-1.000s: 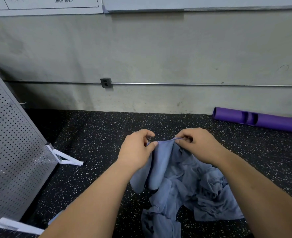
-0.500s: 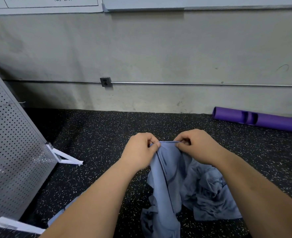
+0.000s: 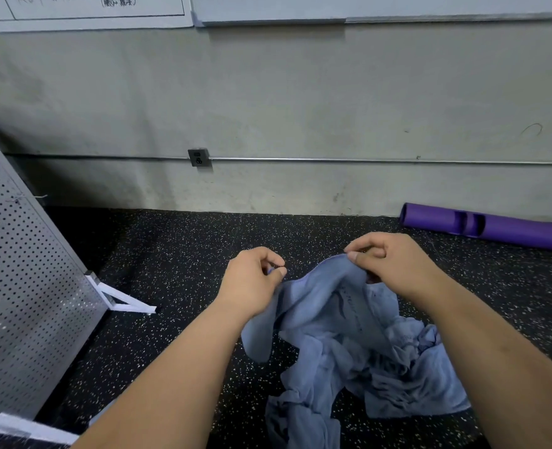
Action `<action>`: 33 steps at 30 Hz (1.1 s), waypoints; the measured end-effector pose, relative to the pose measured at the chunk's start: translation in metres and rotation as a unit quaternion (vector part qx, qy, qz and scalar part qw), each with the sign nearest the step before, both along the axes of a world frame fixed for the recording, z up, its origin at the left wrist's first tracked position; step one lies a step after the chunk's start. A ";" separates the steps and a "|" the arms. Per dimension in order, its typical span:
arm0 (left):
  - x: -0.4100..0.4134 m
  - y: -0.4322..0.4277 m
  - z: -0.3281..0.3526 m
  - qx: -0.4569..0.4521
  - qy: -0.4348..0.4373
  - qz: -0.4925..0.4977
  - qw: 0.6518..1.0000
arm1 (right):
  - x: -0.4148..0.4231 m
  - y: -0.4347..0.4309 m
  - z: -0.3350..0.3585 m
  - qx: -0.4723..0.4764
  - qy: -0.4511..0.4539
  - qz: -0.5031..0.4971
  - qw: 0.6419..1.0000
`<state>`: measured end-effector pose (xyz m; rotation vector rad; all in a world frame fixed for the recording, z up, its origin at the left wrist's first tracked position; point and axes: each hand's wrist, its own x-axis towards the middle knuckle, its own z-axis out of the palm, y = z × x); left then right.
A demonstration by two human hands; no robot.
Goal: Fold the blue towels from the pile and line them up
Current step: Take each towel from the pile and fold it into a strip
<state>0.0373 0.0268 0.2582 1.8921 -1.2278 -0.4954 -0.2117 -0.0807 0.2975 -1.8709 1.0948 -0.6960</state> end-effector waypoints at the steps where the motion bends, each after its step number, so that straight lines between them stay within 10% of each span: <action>1: 0.000 0.000 0.000 -0.009 0.023 -0.006 1.000 | 0.001 0.002 0.001 0.009 -0.009 0.009 1.000; 13: -0.022 0.000 0.009 -0.078 0.271 -0.054 0.958 | 0.023 0.024 0.007 -0.014 0.029 0.147 0.989; 19: -0.026 0.000 0.010 -0.095 0.276 -0.058 0.955 | 0.028 0.025 0.002 -0.155 0.036 0.105 0.982; 33: -0.031 0.002 0.013 -0.135 0.255 -0.164 0.943 | 0.031 0.021 -0.006 -0.109 -0.012 0.076 0.991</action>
